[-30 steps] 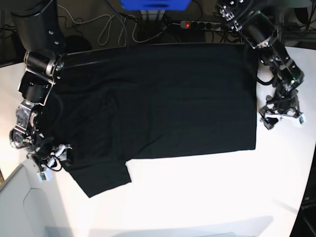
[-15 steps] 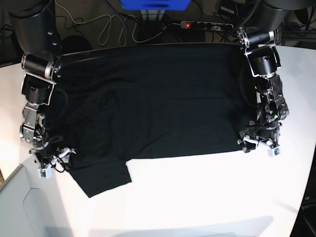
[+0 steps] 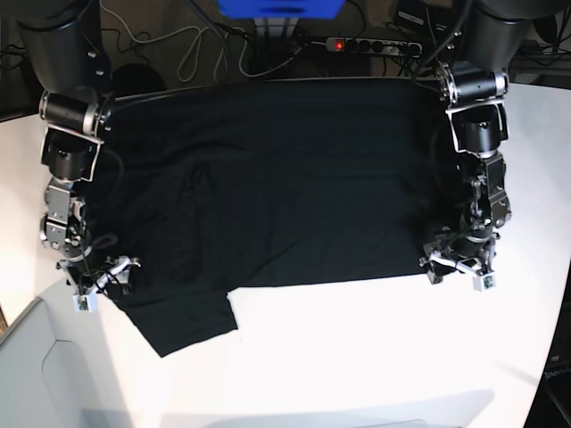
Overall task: Fold the T-shirt properly
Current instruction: 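Release and move both grippers to the shirt's hem corners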
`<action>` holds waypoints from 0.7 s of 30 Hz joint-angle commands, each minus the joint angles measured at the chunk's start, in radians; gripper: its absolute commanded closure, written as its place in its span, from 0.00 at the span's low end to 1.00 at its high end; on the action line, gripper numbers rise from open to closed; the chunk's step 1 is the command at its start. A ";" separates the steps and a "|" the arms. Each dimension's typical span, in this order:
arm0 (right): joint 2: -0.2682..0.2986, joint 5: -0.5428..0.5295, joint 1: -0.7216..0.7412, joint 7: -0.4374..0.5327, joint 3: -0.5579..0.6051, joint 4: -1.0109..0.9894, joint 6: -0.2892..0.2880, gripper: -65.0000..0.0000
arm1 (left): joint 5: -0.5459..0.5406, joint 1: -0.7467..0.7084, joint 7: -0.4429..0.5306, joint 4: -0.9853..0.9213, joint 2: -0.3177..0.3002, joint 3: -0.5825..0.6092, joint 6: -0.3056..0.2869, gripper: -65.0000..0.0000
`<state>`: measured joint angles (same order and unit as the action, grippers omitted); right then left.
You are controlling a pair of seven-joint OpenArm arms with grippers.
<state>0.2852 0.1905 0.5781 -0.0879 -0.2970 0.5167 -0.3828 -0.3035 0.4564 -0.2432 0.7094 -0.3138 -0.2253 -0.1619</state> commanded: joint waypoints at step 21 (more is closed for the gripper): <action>-0.005 -0.013 0.047 0.104 -0.001 -0.083 0.149 0.36 | 0.002 -0.028 -0.031 0.002 -0.005 -0.001 0.008 1.00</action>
<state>0.2684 0.1822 0.6003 0.0124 -0.2970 0.4252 -0.2409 -0.3141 0.4248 -0.2230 0.7139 -0.3157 -0.2310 -0.1589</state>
